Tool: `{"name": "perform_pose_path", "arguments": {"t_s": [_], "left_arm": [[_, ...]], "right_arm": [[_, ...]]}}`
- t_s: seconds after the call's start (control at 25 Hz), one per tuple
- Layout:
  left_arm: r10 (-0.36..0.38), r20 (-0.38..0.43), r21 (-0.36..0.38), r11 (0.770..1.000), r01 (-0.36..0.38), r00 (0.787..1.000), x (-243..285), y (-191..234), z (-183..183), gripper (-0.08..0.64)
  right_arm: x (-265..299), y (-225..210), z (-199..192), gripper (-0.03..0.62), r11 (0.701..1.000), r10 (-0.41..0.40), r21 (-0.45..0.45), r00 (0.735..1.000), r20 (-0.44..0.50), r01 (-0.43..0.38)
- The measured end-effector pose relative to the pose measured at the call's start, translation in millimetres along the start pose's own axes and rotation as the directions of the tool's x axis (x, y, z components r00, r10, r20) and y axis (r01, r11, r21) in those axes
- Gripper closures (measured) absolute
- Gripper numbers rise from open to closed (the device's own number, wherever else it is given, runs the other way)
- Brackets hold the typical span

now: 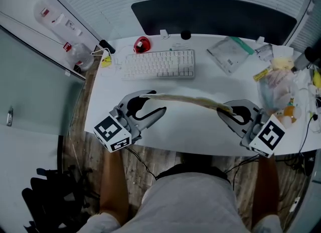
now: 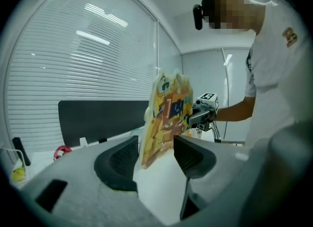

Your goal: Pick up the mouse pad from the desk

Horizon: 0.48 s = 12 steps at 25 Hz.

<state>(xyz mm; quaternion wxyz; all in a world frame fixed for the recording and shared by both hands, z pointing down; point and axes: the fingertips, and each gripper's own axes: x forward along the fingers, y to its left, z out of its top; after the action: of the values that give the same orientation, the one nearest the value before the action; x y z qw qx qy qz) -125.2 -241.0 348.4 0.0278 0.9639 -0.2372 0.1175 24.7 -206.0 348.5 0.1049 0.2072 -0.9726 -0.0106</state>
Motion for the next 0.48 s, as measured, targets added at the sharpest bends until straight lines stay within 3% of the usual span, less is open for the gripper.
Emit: {"name": "perform_pose_path", "arguments": {"t_s": [0.12,0.32,0.48], "left_arm": [[-0.003,0.046,-0.023,1.0,0.004,0.999,-1,0,5,0.333],[0.034,-0.003,-0.013,0.999,-0.034,0.999,2,9,-7,0.331],[0.022,0.024,-0.03,0.999,-0.021,0.999,3,9,-6,0.331]], "right_arm": [[-3,-1,1,0.575,1.0,-0.002,0.01,1.0,-0.005,0.002],[-2,4,5,0.575,1.0,0.012,0.004,1.0,0.01,-0.012],[-1,9,8,0.575,0.999,0.032,0.005,0.999,0.009,-0.032]]}}
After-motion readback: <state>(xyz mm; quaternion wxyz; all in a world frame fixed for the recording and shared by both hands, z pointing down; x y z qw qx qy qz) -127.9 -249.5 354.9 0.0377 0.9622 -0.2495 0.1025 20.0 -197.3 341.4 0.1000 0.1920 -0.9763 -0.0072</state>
